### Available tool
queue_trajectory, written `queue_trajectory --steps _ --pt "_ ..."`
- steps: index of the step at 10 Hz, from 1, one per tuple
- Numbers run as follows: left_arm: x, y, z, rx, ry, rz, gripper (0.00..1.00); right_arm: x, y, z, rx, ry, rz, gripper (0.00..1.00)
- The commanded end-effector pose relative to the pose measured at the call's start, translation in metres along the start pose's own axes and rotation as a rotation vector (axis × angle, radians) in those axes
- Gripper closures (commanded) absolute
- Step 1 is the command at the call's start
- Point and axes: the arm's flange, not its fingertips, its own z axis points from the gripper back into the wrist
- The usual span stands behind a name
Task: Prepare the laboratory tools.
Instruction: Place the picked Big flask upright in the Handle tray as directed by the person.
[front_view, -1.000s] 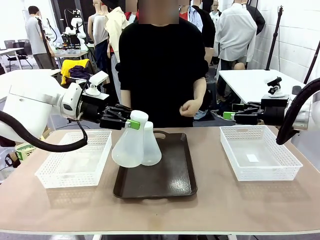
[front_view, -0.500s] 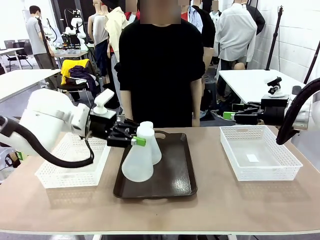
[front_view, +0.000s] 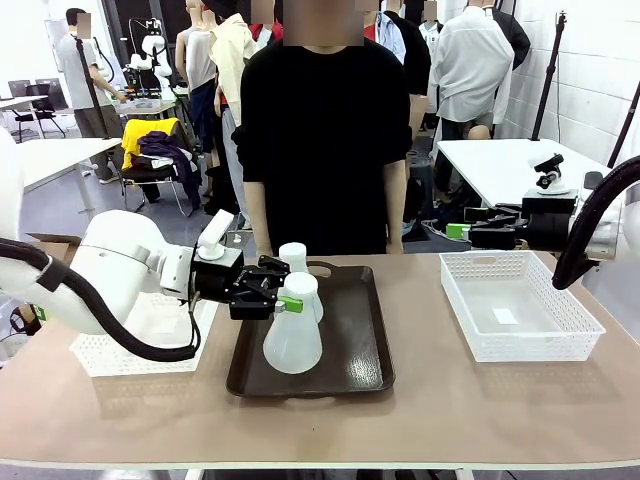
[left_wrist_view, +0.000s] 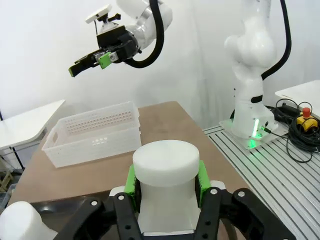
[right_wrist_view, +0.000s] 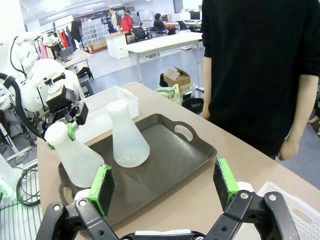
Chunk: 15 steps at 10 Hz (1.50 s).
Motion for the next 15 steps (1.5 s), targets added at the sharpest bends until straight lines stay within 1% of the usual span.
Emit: queue_trajectory --steps 1,3,4,8,9,10,13,15 --pt "-0.003 0.009 -0.001 0.036 -0.050 -0.008 1.00 0.001 0.000 0.000 -0.004 0.014 -0.011 0.00" --pt "-0.009 0.013 0.001 0.034 -0.101 0.044 1.00 0.001 0.000 0.000 -0.004 0.014 -0.011 0.00" --pt "-0.011 0.014 0.004 0.040 -0.130 0.079 0.85 0.001 0.000 0.000 -0.004 0.014 -0.011 0.00" --pt "-0.016 0.014 0.008 0.057 -0.102 0.120 0.06 0.001 0.000 0.000 -0.004 0.014 -0.011 0.00" --pt "-0.016 0.014 0.007 0.052 -0.098 0.124 0.00 0.001 0.000 0.000 -0.004 0.014 -0.011 0.00" --pt "-0.016 0.014 0.007 0.048 -0.092 0.129 0.00 0.001 0.000 0.000 -0.004 0.014 -0.011 0.00" --pt "-0.016 0.011 0.003 0.034 -0.013 0.170 0.00 0.001 0.000 0.000 -0.004 0.014 -0.011 0.00" --pt "-0.016 0.010 0.003 0.037 0.016 0.163 0.00 0.001 0.000 0.000 -0.004 0.014 -0.011 0.00"
